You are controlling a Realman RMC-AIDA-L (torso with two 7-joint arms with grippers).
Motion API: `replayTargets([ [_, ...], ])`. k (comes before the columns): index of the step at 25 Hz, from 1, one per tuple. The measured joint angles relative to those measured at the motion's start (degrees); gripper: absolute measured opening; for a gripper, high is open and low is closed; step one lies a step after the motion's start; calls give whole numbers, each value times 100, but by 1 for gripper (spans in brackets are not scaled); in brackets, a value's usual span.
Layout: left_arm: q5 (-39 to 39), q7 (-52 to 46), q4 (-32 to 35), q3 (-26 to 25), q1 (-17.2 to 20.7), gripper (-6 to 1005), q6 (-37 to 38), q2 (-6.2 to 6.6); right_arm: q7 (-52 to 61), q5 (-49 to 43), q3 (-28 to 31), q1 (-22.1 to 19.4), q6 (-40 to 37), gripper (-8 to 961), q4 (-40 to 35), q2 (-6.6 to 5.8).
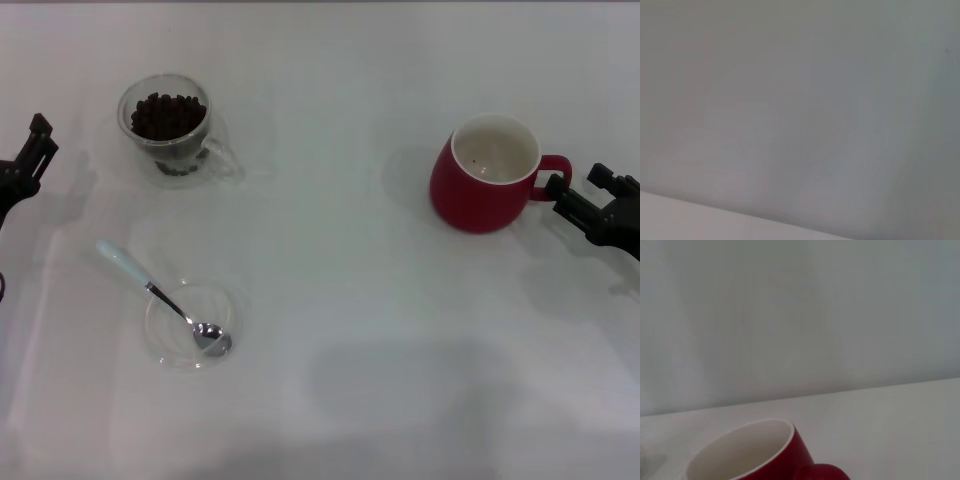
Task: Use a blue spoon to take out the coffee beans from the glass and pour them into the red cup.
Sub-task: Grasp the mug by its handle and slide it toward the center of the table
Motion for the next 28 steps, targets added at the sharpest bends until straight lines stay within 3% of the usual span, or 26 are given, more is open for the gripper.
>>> replayTargets([
  [13,-5,-1,12,-35,168,879,314,0,-428,33,64,204,245,746,-168,0],
  [18,-35,-17,21,-40,225,879,355,0,-538,16,82,213,256,534,-208,1],
  [28,-54,-18,32,-44,238,880,361,-9,-920,0,26,215,261,323,-354,0],
])
